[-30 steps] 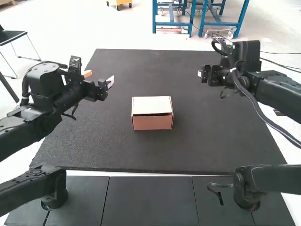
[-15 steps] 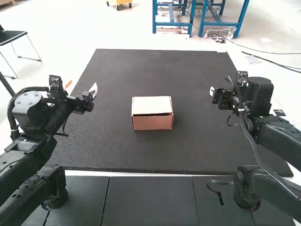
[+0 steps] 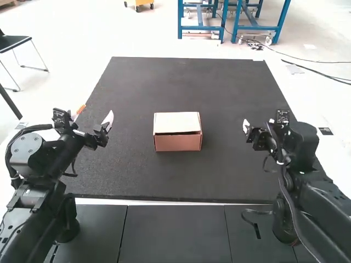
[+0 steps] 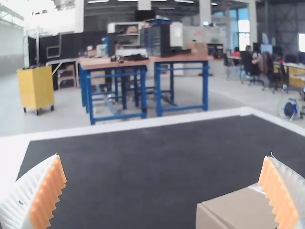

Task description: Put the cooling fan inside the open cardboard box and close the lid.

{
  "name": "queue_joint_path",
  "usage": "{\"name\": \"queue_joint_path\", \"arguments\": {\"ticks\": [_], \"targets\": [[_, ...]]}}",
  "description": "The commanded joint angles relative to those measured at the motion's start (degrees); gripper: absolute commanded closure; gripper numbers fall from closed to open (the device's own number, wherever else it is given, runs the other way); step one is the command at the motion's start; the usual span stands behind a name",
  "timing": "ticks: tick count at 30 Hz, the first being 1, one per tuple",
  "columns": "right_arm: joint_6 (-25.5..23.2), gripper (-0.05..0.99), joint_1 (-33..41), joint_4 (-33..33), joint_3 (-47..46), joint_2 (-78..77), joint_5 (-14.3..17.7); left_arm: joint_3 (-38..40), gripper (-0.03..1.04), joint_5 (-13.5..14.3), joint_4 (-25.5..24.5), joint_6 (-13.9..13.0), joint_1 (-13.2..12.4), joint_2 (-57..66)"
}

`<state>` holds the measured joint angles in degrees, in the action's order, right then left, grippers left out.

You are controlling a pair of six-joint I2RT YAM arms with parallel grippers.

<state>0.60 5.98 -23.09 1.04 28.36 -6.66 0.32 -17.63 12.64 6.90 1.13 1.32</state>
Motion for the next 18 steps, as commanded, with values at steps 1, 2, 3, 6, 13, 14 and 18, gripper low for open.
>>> {"name": "queue_joint_path", "arguments": {"ticks": [1,2,3,6,13,14,18], "targets": [[-0.51,0.04,0.53,0.15,-0.95,-6.3,0.5,-0.32,0.05,-1.01,-0.25,-0.83,-0.69,-0.88],[-0.34,0.04,0.35,2.44,-1.04,-8.58,0.42,-0.32,0.05,-0.92,-1.04,-1.01,-0.86,-1.32],[-0.43,0.04,0.35,4.11,-0.95,-11.04,0.5,-0.32,0.05,-0.65,-2.01,-1.27,-1.04,-1.41],[0.19,0.04,-0.7,9.64,-1.04,-20.27,-1.17,-0.32,0.05,-0.57,-4.56,-1.27,-1.83,-1.41],[2.3,0.03,-5.98,19.58,-0.95,-28.45,-8.73,-0.32,0.05,3.04,-11.5,-0.92,-3.5,-1.32],[2.74,0.03,-5.98,20.1,-0.95,-28.45,-9.34,-0.32,0.05,3.13,-12.03,-1.01,-3.76,-1.41],[2.65,0.03,-6.51,22.56,-1.04,-28.36,-8.37,-0.32,0.05,3.3,-12.73,-3.56,-4.47,-1.41]]}}
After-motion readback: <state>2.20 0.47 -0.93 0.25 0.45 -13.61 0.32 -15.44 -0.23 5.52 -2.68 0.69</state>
